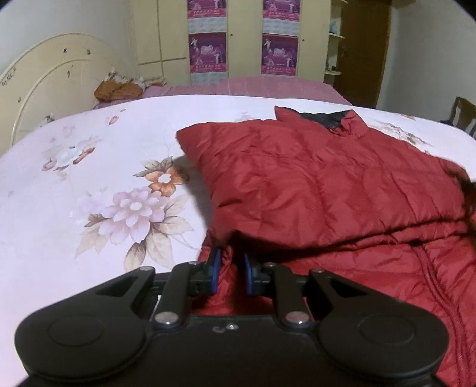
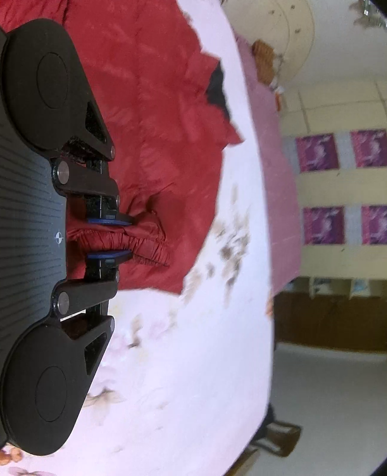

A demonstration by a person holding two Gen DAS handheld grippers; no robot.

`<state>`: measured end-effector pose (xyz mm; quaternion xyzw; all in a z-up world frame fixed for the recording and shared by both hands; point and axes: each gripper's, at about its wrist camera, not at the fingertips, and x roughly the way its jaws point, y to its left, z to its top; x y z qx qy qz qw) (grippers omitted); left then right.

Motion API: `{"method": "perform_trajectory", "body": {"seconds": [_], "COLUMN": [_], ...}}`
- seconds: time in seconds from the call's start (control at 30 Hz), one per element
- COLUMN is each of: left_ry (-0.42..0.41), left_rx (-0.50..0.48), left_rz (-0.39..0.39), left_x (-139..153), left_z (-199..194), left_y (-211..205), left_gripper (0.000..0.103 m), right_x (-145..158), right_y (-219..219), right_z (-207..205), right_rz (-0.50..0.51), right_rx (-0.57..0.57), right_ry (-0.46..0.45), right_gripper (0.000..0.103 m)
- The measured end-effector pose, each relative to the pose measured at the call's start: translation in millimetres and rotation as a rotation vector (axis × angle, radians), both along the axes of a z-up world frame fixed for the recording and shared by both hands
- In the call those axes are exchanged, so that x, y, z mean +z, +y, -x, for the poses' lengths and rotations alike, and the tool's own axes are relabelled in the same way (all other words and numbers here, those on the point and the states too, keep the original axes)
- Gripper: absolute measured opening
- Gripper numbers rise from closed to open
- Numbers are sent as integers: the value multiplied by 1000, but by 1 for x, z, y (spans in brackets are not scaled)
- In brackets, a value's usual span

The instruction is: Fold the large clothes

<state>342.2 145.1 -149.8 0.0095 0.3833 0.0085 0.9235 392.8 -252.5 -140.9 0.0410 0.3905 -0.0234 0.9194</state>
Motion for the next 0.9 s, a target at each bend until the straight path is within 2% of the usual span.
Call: {"method": "perform_trajectory", "body": {"seconds": [0.13,0.2,0.23,0.27,0.53,0.67,0.77,0.9], "left_ry": [17,14,10,7,-33,-62,-86,-77], "left_rx": [17,27,30,34,41,23,5,-12], "left_rz": [18,22,20,17,22,28,35,51], "left_x": [7,10,12,14,30,42,50,48], "left_z": [-2,-1,0,1,1,-2,-7,-29], "left_y": [4,6,6,6,5,-2,-9,-16], "left_gripper": [17,19,19,19,19,19,25,25], "right_x": [2,8,12,16,44,46,42,34], "right_y": [1,1,2,2,16,38,51,67], "right_z": [3,5,7,10,10,5,0,-7], "right_rz": [31,40,53,65,42,36,27,19], "right_rx": [16,9,5,2,54,137,175,221], "right_ry": [-5,-29,-51,-75,-167,-162,-154,-138], "right_gripper": [17,31,45,53,53,53,53,53]}}
